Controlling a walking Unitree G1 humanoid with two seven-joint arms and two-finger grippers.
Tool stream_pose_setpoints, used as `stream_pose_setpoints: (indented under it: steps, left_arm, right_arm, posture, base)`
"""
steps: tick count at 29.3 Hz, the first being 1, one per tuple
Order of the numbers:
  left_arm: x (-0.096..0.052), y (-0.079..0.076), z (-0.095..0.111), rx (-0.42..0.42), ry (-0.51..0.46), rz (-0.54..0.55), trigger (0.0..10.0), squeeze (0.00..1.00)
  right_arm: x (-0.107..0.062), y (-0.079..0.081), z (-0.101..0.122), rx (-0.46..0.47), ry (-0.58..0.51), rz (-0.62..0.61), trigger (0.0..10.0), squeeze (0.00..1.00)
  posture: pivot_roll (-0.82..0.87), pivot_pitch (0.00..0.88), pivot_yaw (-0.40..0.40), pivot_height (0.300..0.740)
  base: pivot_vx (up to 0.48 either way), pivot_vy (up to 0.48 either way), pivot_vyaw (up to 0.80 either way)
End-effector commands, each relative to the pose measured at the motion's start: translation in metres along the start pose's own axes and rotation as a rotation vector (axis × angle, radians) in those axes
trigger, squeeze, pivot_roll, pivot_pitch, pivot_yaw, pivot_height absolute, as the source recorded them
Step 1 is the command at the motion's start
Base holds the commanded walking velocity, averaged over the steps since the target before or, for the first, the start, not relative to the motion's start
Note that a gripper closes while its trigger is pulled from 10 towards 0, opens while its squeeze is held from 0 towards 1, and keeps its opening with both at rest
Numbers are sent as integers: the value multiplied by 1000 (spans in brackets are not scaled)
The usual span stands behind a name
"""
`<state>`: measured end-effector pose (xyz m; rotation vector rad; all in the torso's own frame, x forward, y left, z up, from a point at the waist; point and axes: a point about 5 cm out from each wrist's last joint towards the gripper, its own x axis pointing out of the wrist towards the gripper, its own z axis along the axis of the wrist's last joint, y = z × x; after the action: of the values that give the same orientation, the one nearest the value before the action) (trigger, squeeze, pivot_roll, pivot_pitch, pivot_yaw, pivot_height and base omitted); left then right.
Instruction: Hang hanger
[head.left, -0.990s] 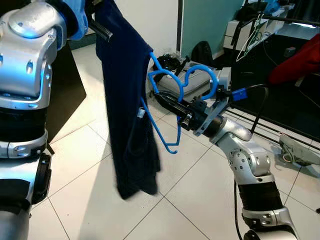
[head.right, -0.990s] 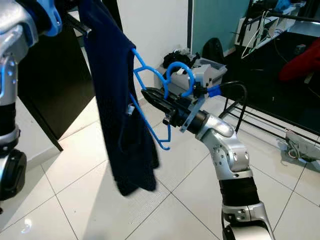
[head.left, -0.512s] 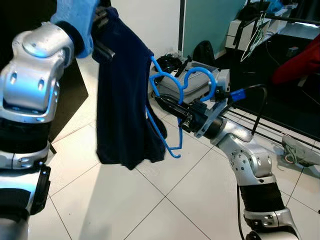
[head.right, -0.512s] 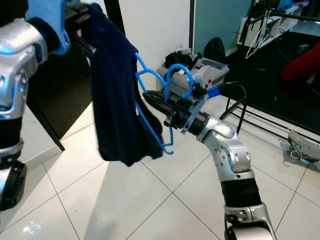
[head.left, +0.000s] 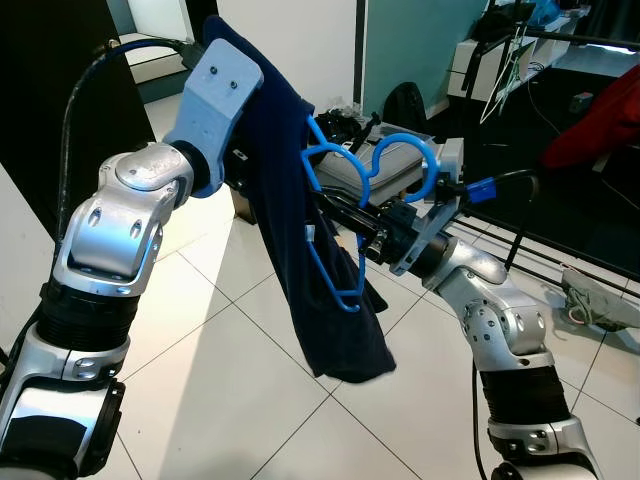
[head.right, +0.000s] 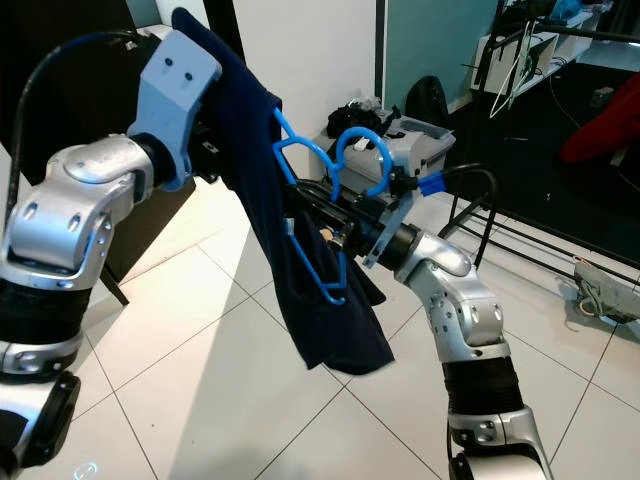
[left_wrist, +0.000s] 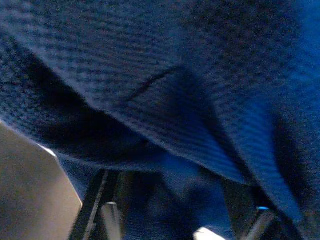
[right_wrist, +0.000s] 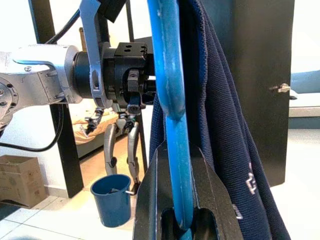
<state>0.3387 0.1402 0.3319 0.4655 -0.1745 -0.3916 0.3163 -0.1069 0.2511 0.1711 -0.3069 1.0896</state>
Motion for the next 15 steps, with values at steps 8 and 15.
stream_pose_setpoints:
  steps: [8,15]
  left_arm:
    - [-15,7,11,28,-68,-66,10000,1000]
    - [-30,5,25,105,-163,-189,10000,1000]
  right_arm:
    - [11,10,13,-26,-44,91,10000,0]
    - [11,13,13,-18,-55,104,10000,0]
  posture:
    - [-1,0,56,740]
    - [-5,0,61,740]
  base:
    - [0,0,0]
    - [0,0,0]
